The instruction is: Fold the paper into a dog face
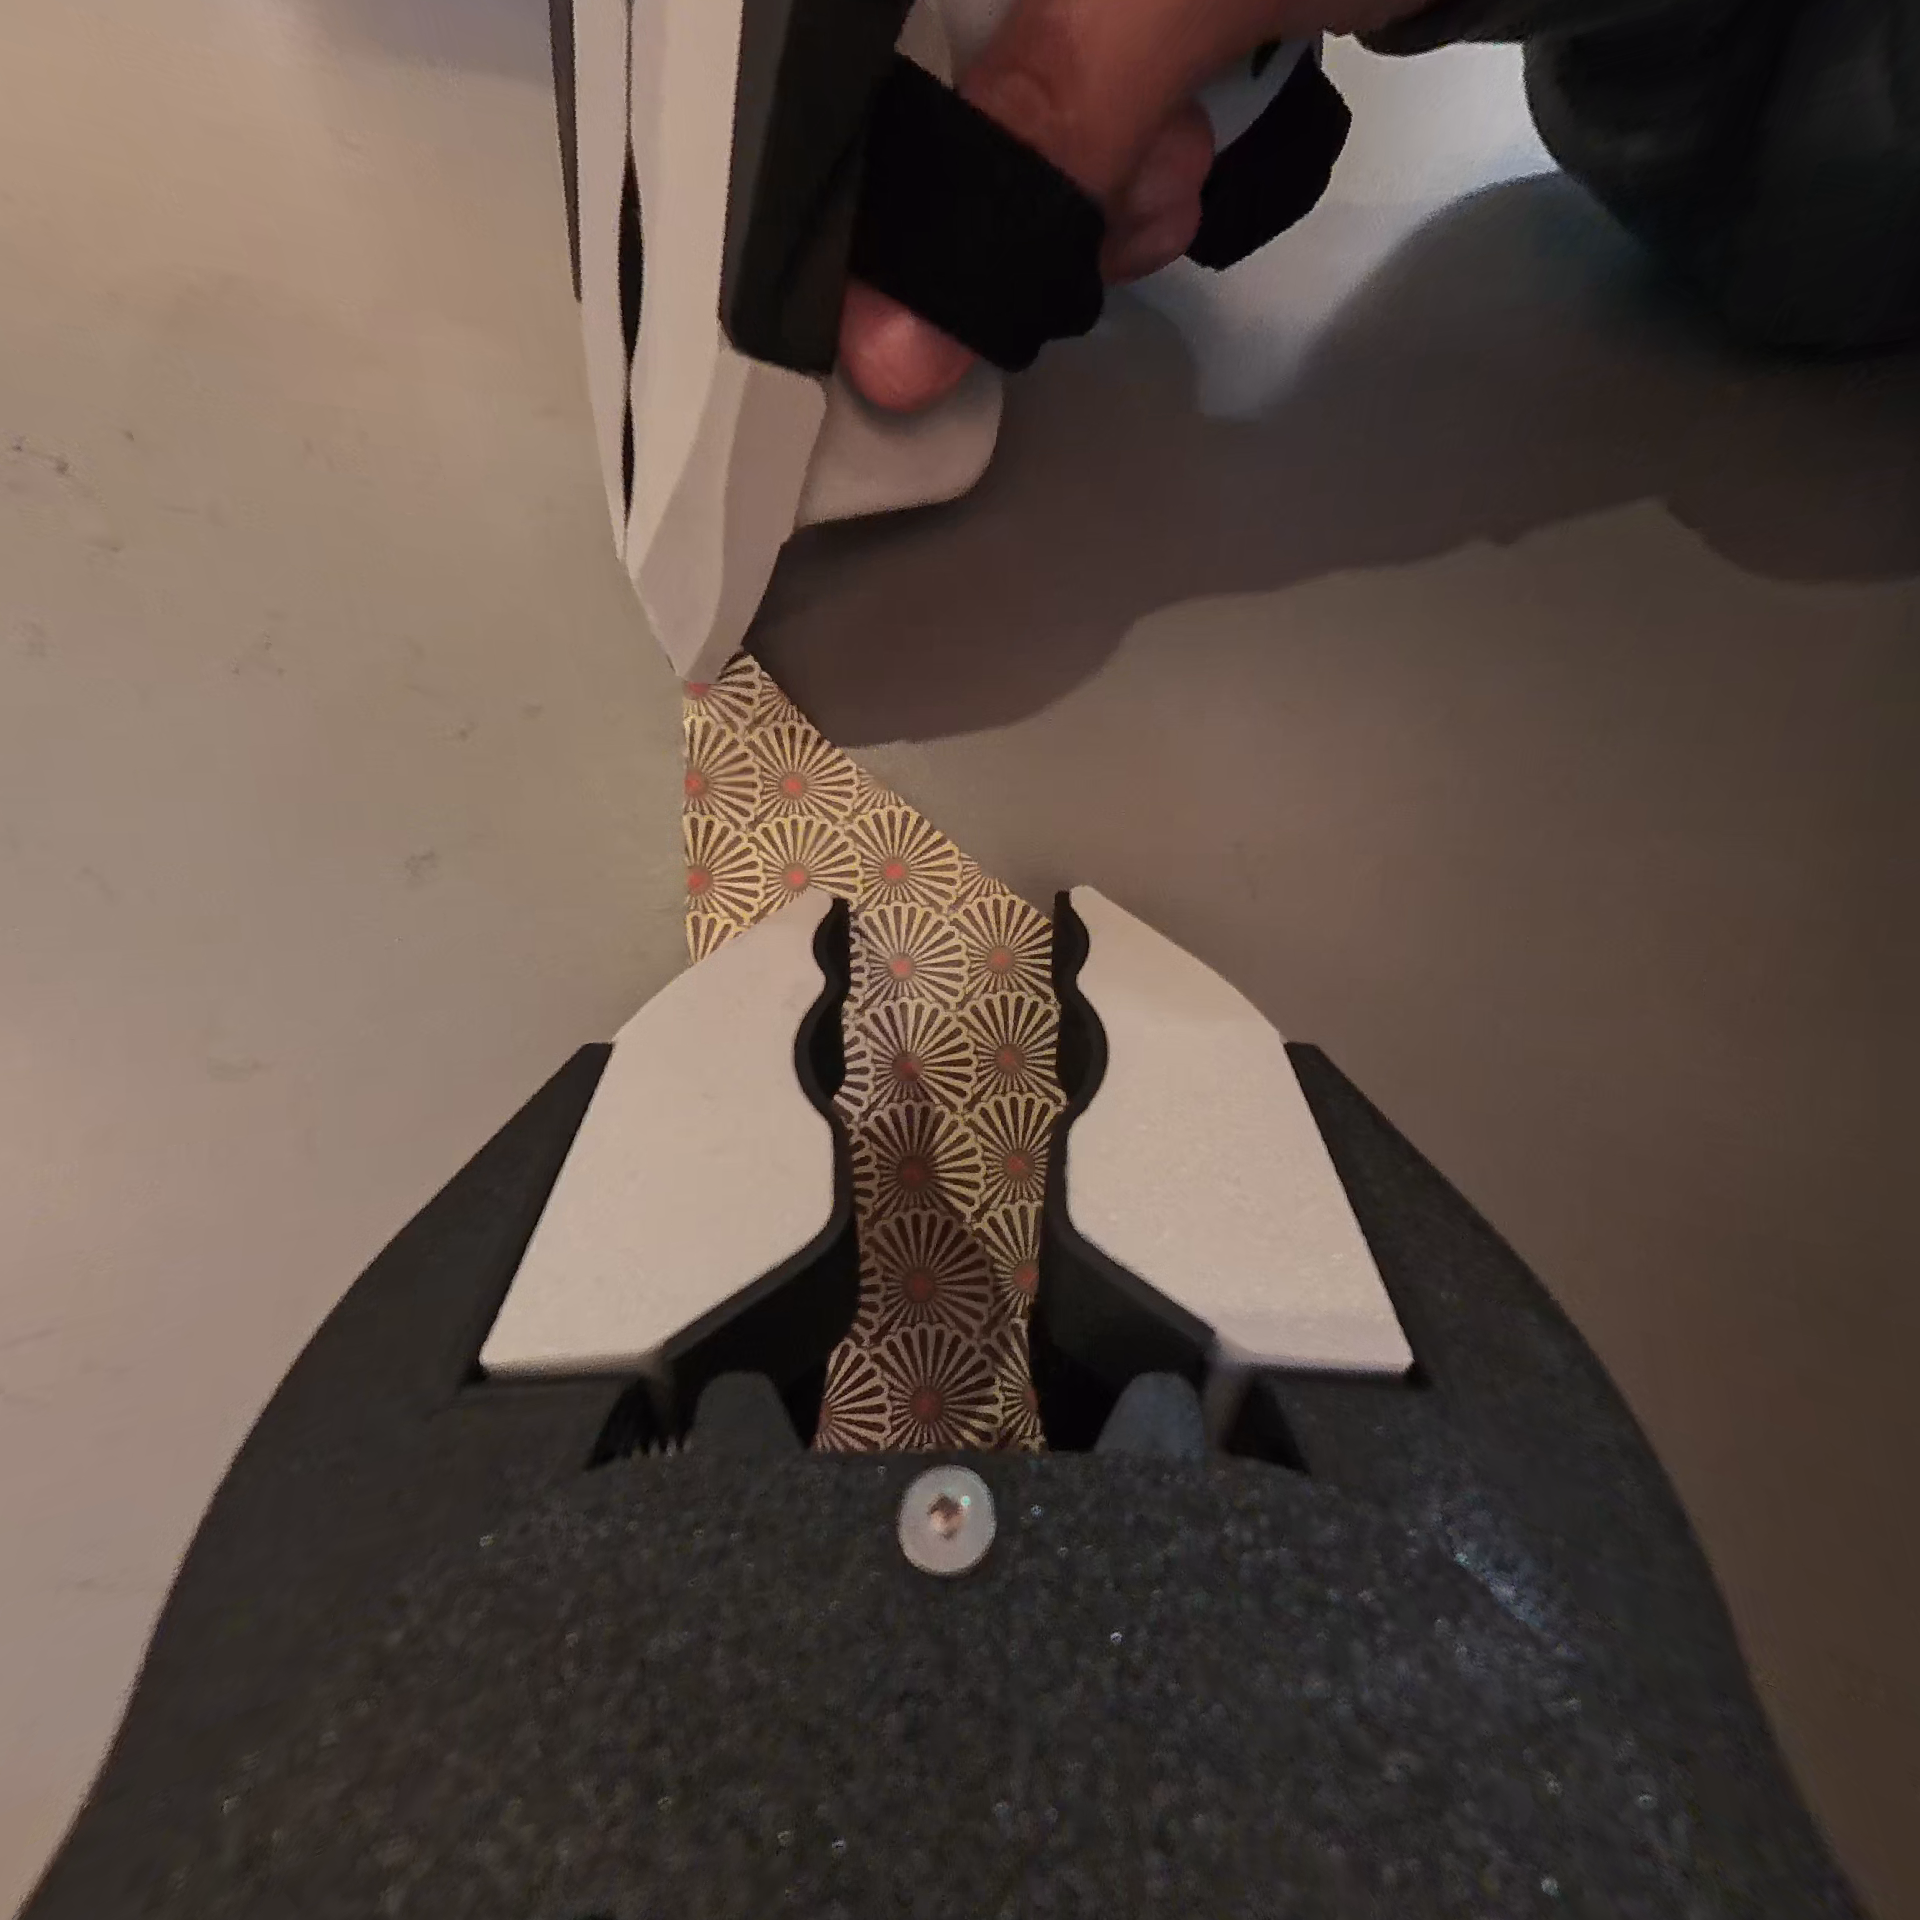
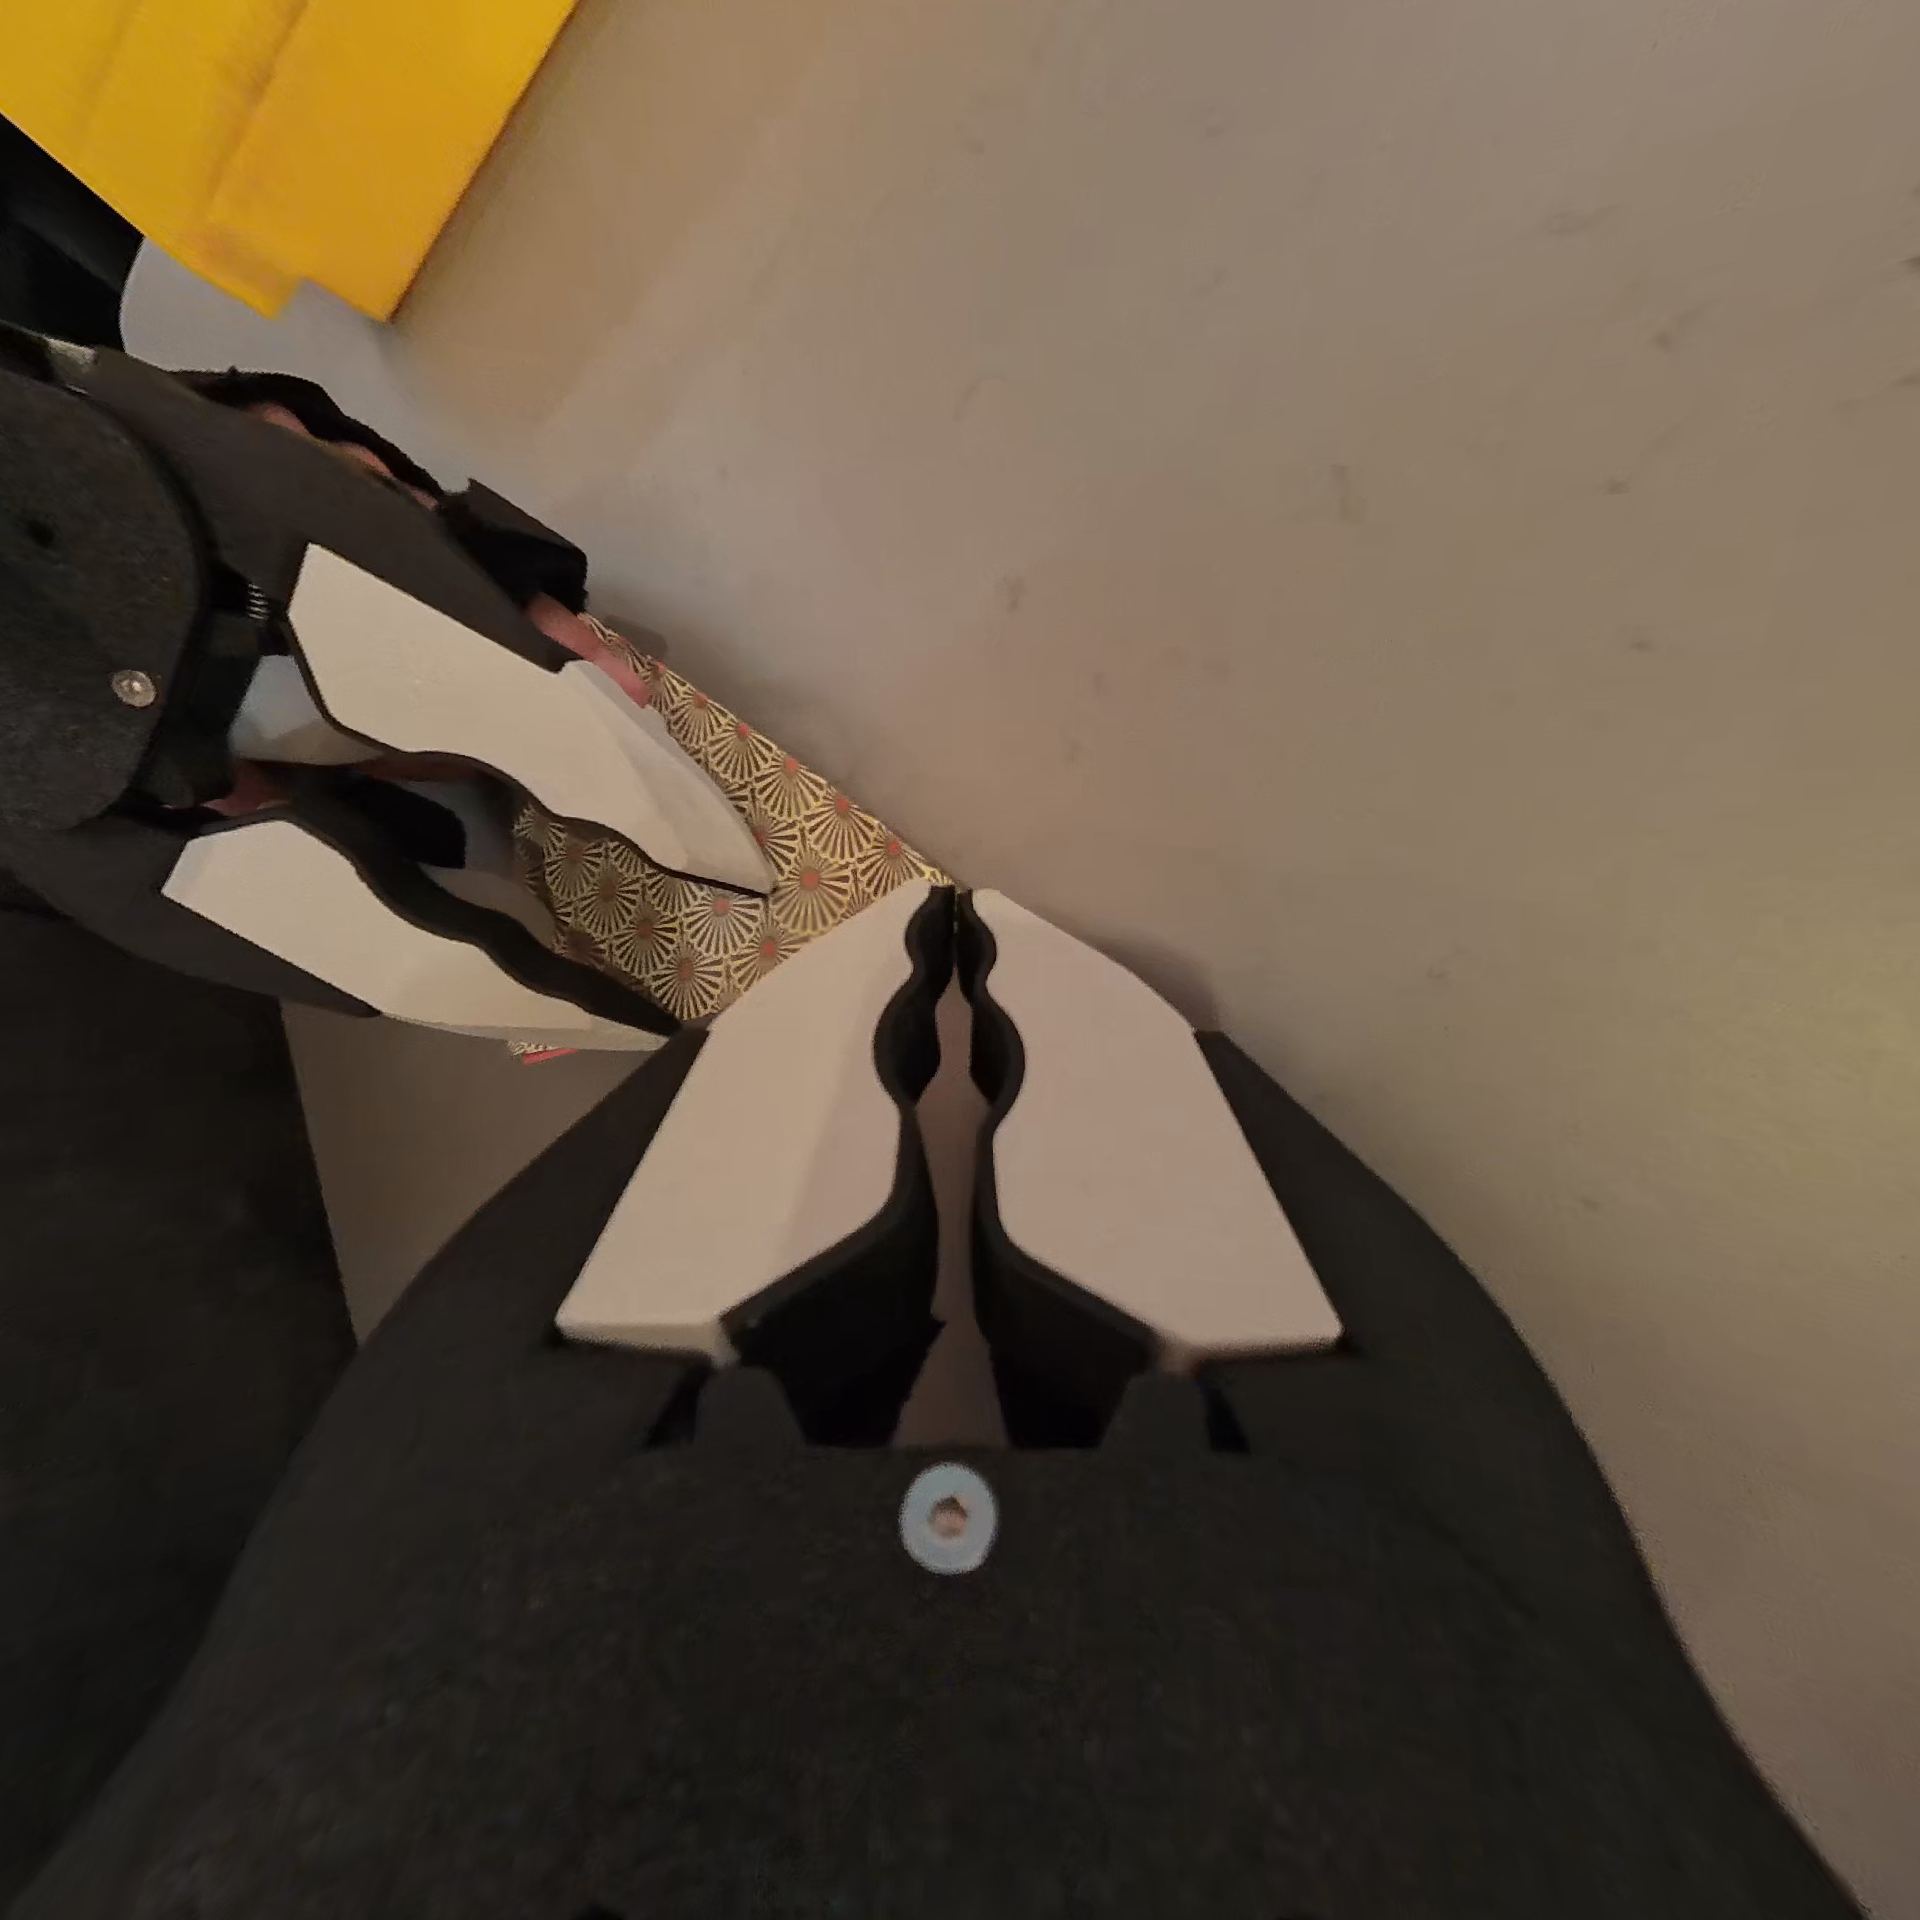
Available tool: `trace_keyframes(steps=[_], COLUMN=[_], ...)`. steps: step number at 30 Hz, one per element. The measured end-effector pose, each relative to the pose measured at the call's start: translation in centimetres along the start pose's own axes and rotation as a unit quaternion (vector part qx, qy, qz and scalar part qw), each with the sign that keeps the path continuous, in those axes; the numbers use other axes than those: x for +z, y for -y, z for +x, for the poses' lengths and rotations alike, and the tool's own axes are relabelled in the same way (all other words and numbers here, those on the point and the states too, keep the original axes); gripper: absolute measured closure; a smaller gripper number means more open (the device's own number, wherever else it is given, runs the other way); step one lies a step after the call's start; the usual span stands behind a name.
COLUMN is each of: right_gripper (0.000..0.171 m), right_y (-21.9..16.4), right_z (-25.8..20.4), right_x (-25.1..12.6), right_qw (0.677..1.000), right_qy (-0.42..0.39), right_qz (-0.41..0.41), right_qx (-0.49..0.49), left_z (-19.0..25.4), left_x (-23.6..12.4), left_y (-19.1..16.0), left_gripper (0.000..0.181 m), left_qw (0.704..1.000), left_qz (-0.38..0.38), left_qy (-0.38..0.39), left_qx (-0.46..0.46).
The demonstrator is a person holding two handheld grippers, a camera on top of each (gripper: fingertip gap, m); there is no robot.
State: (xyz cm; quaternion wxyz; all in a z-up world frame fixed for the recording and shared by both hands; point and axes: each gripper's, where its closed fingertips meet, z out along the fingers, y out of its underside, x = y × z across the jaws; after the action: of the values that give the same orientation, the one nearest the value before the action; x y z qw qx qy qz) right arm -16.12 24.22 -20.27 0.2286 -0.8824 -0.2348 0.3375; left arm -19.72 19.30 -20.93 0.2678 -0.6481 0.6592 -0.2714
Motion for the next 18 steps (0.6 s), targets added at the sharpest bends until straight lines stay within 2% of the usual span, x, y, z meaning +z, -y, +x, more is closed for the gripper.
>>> trace_keyframes(steps=[1,7,18], right_gripper=[0.171,0.171,0.171], right_y=[0.1,0.3,0.2], right_z=[-0.1,-0.4,-0.6], right_x=[-0.1,-0.6,-0.6], right_qw=[1.0,0.997,0.997], right_qy=[-0.002,-0.041,-0.04], right_qz=[0.002,0.001,0.007], right_qx=[-0.007,-0.066,-0.065], left_z=[-0.1,-0.9,-1.3], left_x=[0.0,-0.8,-0.2], left_y=[0.0,0.4,-0.2], left_gripper=[0.14,0.133,0.131], left_qw=[1.0,0.999,0.999], left_qz=[0.0,0.022,-0.002], left_qy=[0.003,0.022,0.034], left_qx=[-0.001,-0.023,-0.012])
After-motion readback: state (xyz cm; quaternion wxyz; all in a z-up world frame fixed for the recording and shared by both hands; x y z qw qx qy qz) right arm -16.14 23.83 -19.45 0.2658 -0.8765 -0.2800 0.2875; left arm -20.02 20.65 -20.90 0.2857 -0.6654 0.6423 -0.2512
